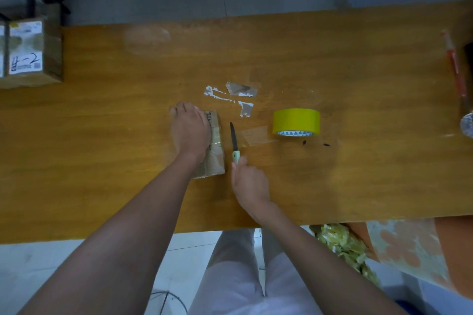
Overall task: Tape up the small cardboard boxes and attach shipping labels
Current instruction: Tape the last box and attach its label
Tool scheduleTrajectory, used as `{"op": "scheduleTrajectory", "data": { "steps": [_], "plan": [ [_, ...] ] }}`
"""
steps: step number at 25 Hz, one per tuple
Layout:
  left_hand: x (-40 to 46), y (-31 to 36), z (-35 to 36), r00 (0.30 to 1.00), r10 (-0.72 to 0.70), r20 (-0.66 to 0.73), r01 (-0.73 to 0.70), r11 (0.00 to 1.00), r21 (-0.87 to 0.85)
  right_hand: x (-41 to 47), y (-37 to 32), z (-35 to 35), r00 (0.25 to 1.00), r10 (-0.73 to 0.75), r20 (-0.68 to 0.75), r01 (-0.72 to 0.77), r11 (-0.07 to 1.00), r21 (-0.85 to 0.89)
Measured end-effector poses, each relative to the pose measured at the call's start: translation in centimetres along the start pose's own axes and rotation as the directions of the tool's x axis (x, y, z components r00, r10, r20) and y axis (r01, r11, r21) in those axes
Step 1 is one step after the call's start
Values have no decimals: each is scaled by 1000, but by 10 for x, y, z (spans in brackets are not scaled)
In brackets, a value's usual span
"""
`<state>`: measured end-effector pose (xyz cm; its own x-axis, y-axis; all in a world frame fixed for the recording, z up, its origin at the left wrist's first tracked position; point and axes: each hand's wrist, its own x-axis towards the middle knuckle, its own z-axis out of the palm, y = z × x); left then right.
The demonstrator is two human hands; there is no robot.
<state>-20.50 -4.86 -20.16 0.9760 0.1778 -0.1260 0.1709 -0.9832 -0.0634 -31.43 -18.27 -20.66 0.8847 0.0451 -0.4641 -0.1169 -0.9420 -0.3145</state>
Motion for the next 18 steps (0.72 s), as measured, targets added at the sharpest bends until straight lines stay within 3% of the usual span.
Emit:
{"op": "scheduleTrajectory", "data": {
  "steps": [18],
  "plan": [
    [3,-6,6,999,0,-37,-8,972,-234,-24,-13,11,991,122,-59,-122,993,5]
  ]
}}
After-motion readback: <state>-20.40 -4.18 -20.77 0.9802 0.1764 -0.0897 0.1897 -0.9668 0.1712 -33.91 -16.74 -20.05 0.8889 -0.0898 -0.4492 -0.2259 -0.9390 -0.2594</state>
